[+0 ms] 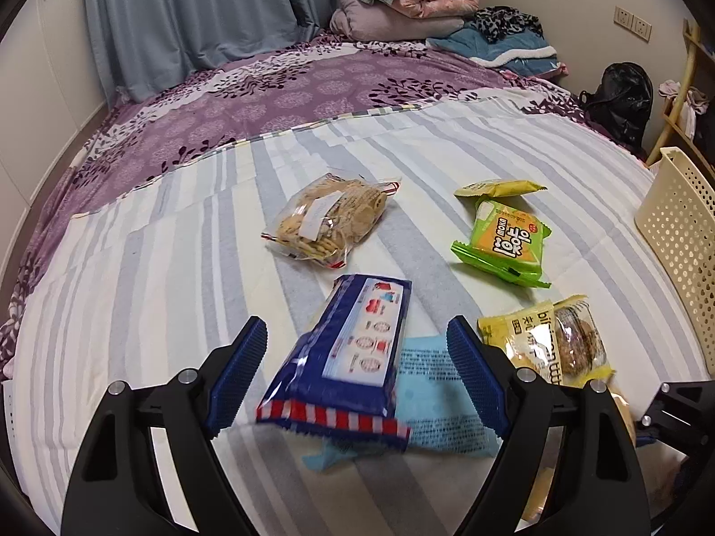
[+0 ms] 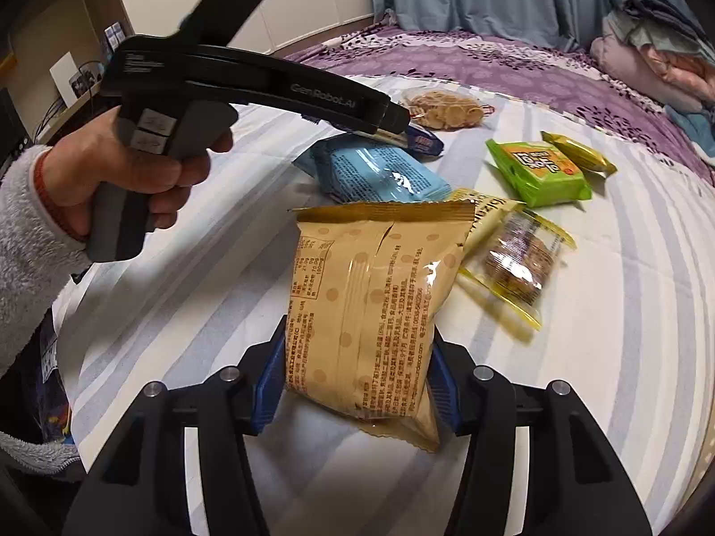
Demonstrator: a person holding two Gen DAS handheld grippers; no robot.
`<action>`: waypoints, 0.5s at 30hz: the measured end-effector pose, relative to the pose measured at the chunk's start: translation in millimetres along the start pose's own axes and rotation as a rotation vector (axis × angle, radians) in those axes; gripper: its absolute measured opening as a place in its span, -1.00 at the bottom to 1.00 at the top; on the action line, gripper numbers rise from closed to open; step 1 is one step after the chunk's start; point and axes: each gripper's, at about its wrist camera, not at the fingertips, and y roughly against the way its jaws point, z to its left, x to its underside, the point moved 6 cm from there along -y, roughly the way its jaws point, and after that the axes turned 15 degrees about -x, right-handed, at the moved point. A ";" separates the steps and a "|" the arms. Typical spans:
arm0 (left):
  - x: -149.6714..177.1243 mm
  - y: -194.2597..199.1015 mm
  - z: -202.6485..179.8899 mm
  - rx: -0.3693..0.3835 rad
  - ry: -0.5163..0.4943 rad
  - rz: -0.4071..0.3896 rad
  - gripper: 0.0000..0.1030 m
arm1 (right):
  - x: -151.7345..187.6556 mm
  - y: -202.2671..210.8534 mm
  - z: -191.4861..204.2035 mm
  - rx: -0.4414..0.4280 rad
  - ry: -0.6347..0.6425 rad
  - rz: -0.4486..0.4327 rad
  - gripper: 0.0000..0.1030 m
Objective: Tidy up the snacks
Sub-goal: 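Grasp the tan dotted cookie packet with the right gripper while the left holds the biscuit pack, then carry the tan dotted packet toward the basket with the right gripper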
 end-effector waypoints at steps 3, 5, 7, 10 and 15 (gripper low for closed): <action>-4.8 -10.4 -5.5 0.012 -0.013 0.015 0.63 | 2.0 2.5 -2.0 -0.005 -0.012 -0.008 0.06; -6.1 -19.2 -9.3 0.003 -0.033 0.029 0.61 | 2.9 3.3 -2.6 -0.009 -0.015 -0.011 0.06; -5.1 -27.7 -11.7 -0.003 -0.046 0.046 0.42 | 2.9 2.9 -2.8 -0.011 -0.018 -0.013 0.06; -1.7 -37.0 -11.7 -0.003 -0.044 0.070 0.01 | 3.8 3.2 -3.3 -0.015 -0.023 -0.015 0.06; 1.0 -32.2 -7.0 -0.001 -0.017 0.048 -0.13 | 4.7 5.1 -3.1 -0.016 -0.029 -0.025 0.06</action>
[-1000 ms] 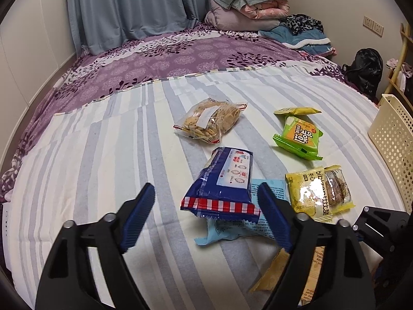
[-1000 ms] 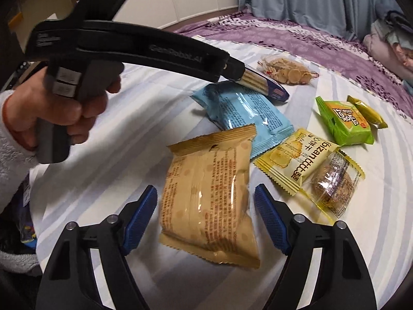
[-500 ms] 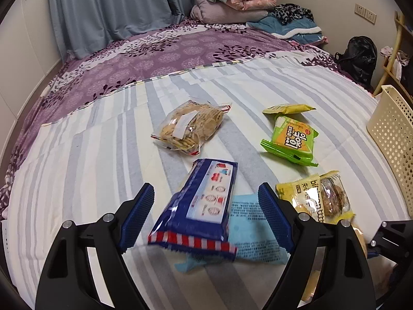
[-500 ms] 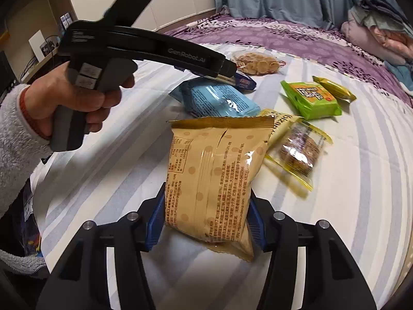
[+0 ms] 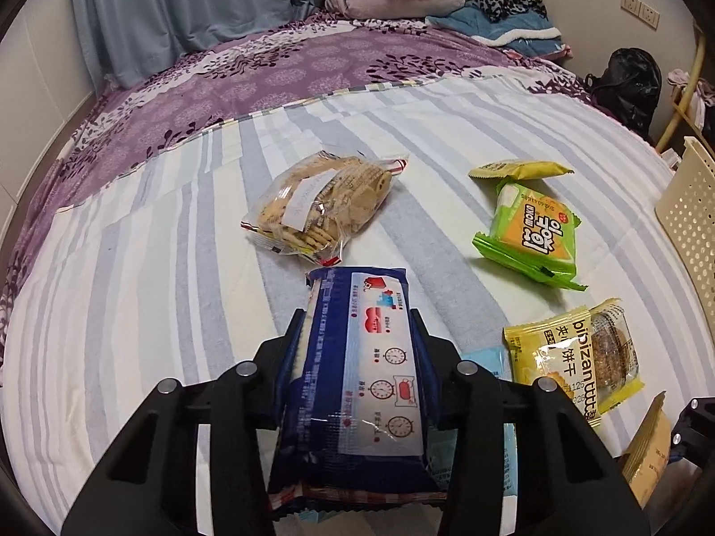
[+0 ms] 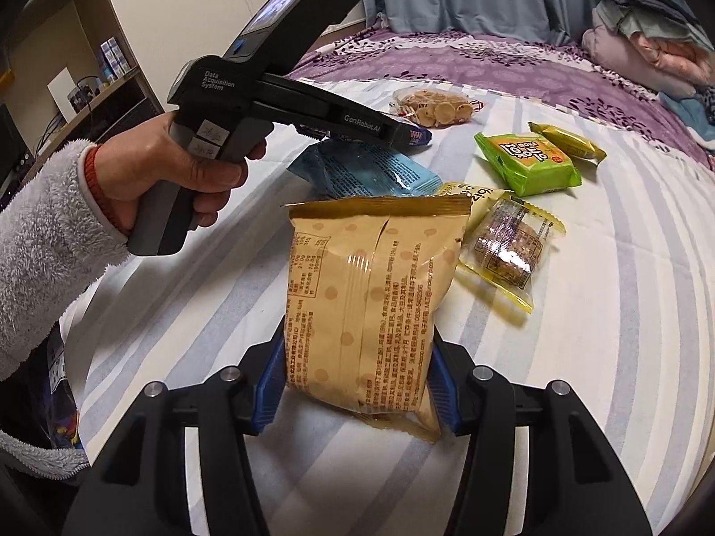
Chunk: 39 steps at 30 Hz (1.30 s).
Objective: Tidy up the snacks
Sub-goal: 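Carry the tan dotted packet toward the basket with the right gripper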
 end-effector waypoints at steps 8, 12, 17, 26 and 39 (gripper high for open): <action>2.2 24.6 11.4 -0.023 0.055 -0.044 -0.13 | -3.0 12.7 -0.4 -0.003 -0.021 -0.044 0.03; 0.2 44.4 14.2 -0.035 0.063 -0.077 -0.13 | -5.5 23.8 0.0 -0.002 -0.027 -0.074 0.02; -1.8 70.3 14.8 -0.041 0.071 -0.116 -0.13 | -7.3 36.4 2.6 0.008 -0.028 -0.107 0.02; -4.3 111.8 5.7 -0.039 0.067 -0.176 -0.13 | -5.9 67.9 6.4 0.023 -0.035 -0.181 0.02; -1.4 151.2 -17.8 -0.028 0.038 -0.230 -0.13 | -1.8 120.5 -6.0 0.068 -0.069 -0.313 0.02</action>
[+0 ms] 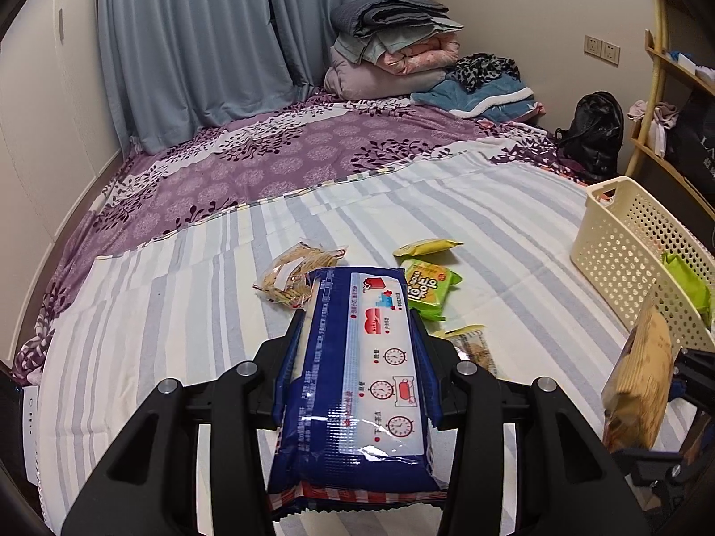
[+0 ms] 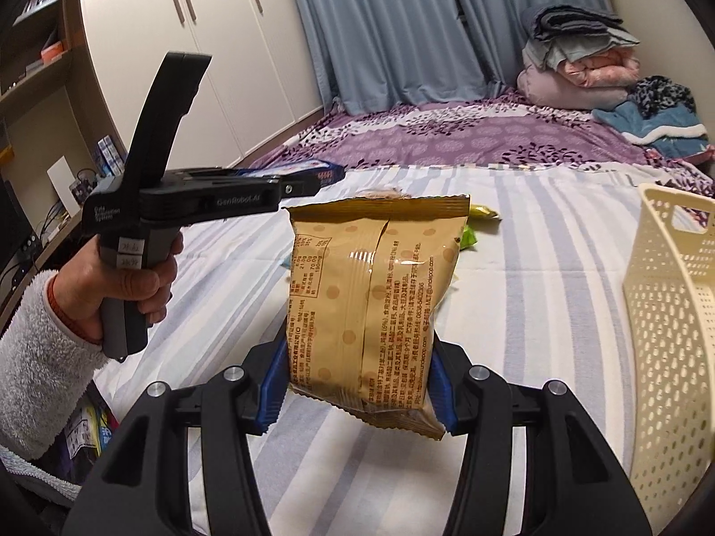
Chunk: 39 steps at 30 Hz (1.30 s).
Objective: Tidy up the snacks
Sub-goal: 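Carry the tan dotted packet toward the basket with the right gripper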
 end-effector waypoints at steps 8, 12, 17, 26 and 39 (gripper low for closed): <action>-3.6 18.2 -20.1 0.018 -0.025 -0.026 -0.13 | -0.1 25.5 -12.4 0.039 -0.025 -0.063 0.02; -3.7 25.9 -28.9 0.028 -0.033 -0.034 -0.13 | -0.3 40.8 -20.8 0.060 -0.042 -0.096 0.02; -3.2 33.1 -40.1 0.044 -0.045 -0.038 -0.13 | -1.3 70.0 -37.6 0.114 -0.066 -0.156 0.02; -6.7 45.5 -64.6 0.074 -0.071 -0.054 -0.13 | -3.4 142.6 -85.9 0.275 -0.135 -0.288 0.02; -19.1 59.8 -109.6 0.124 -0.127 -0.076 -0.13 | 24.3 207.8 -143.7 0.480 -0.274 -0.372 0.33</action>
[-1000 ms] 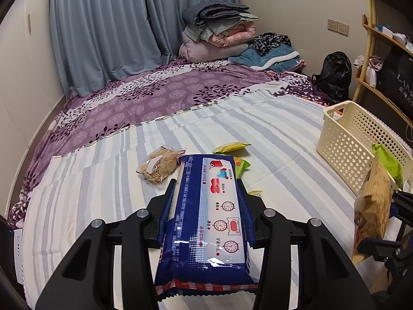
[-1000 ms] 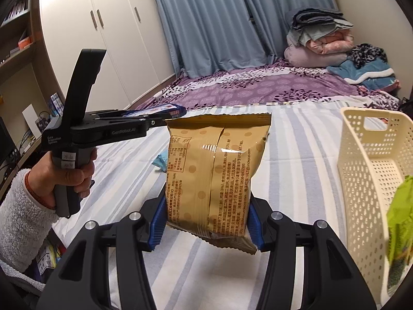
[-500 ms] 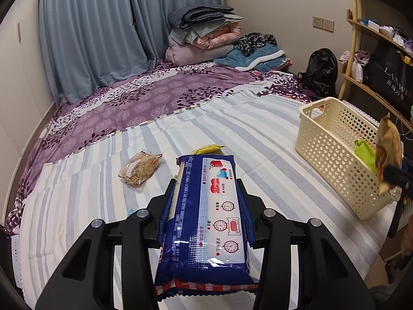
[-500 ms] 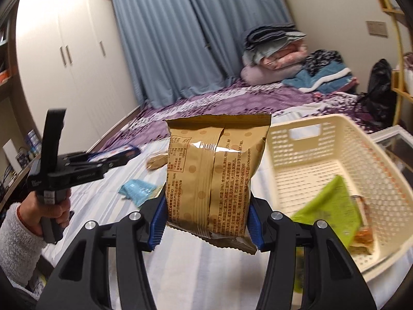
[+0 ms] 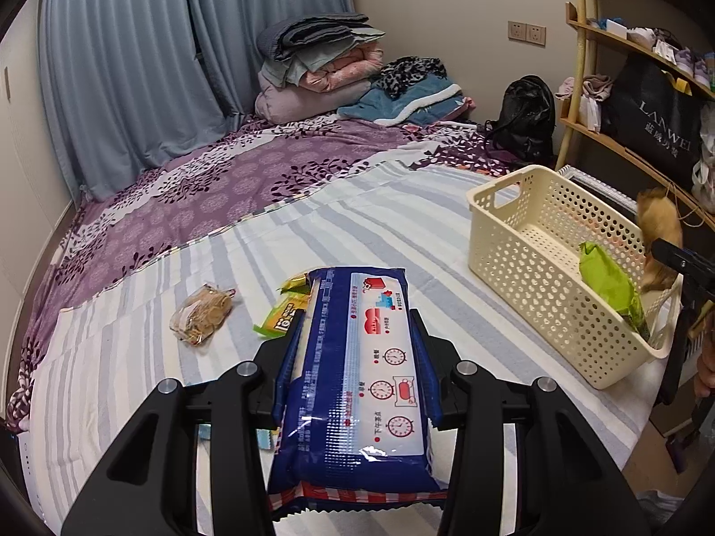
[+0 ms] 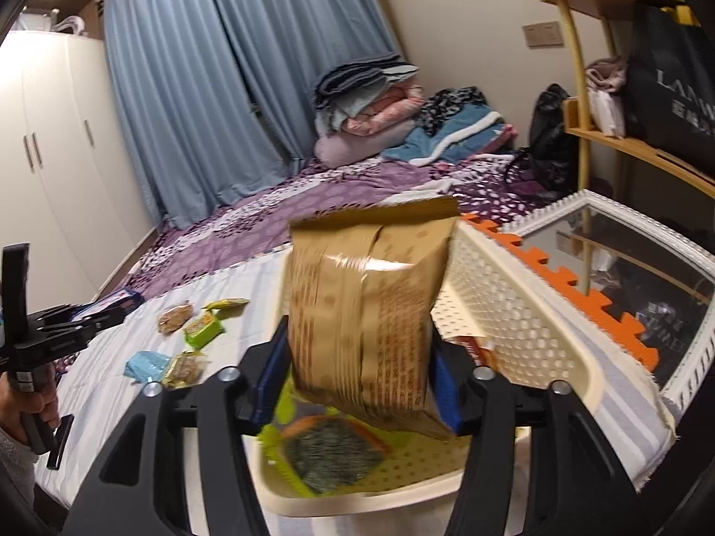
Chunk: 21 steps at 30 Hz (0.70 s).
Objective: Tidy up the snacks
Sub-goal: 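Carry the tan dotted packet toward the basket with the right gripper, then open the right gripper to drop the tan dotted packet into the basket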
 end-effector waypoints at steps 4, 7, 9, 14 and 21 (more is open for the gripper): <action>-6.9 0.7 -14.2 0.022 -0.016 -0.003 -0.13 | 0.1 9.3 -18.0 0.017 -0.028 -0.018 0.43; -11.7 1.8 -26.4 0.034 -0.037 -0.009 -0.13 | 1.7 10.7 -21.2 0.017 -0.024 -0.016 0.43; -15.2 2.6 -34.7 0.045 -0.049 -0.013 -0.13 | 3.1 10.7 -19.1 0.010 -0.013 -0.005 0.43; -22.6 5.8 -51.0 0.069 -0.073 -0.026 -0.13 | 11.6 5.9 -2.9 -0.031 0.059 0.061 0.43; -28.5 6.3 -65.4 0.095 -0.088 -0.031 -0.13 | 26.9 -20.2 13.6 0.056 0.222 0.219 0.43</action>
